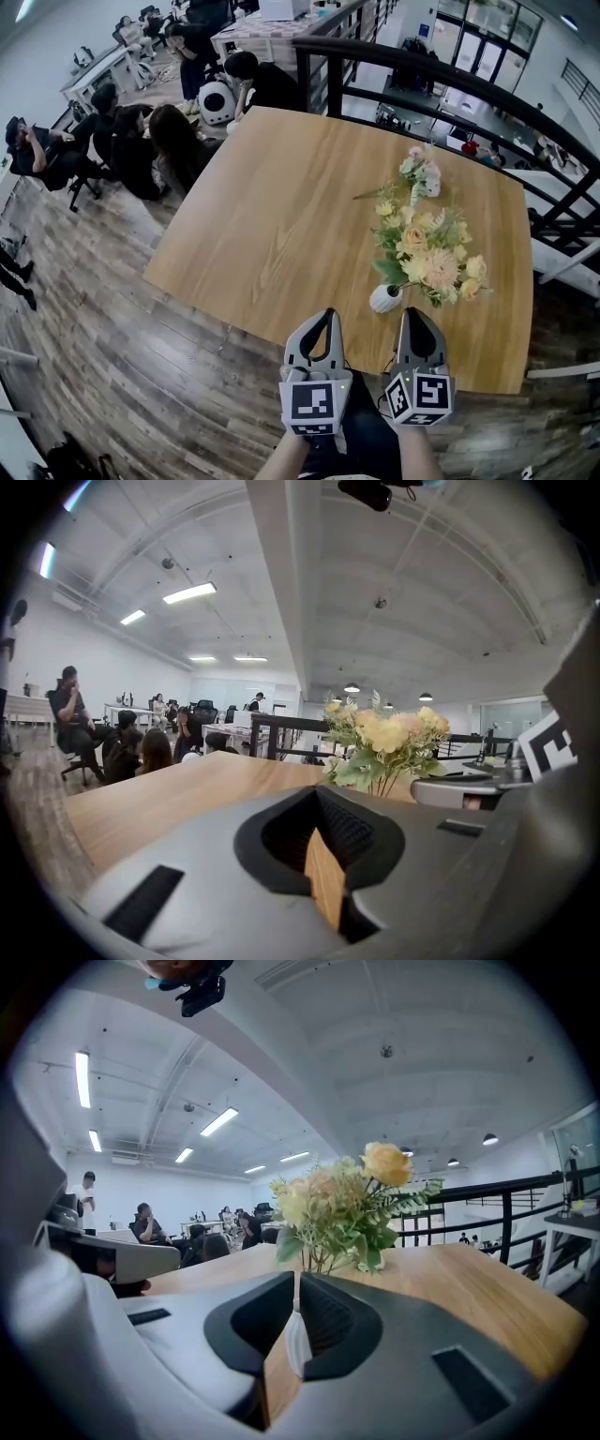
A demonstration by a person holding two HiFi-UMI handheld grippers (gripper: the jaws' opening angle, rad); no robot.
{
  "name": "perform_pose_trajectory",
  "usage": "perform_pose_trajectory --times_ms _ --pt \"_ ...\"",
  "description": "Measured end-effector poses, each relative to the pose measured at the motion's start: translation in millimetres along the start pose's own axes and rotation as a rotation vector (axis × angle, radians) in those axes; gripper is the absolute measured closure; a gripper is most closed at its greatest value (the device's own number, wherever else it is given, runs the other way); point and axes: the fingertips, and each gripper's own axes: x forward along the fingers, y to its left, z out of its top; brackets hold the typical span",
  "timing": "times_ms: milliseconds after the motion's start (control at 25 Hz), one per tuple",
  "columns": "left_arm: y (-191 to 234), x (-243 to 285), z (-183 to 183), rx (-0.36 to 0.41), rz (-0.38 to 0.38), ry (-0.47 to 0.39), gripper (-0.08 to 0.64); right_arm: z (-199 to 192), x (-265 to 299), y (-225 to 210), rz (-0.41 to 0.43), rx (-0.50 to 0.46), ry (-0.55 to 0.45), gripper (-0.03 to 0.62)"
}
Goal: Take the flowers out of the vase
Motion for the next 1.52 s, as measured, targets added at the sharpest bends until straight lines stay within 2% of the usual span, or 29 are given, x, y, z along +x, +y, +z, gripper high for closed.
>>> perform_pose_trajectory --times_ms 400,480,1520 --pt "-4.8 18.8 -11.4 0.004 0.009 0.042 0.535 -17.7 22.5 -18.4 -0.033 0.043 0.058 0.535" --pt "-3.0 20.7 -12.6 0.002 0.016 0.047 0.535 -20.5 27.5 -18.9 -0.03 0.057 0.07 0.479" --pt "11.4 47.6 -16.1 -0.014 0.066 0.073 0.535 -29.7 73.6 -20.9 0.02 0.071 0.122 0.433"
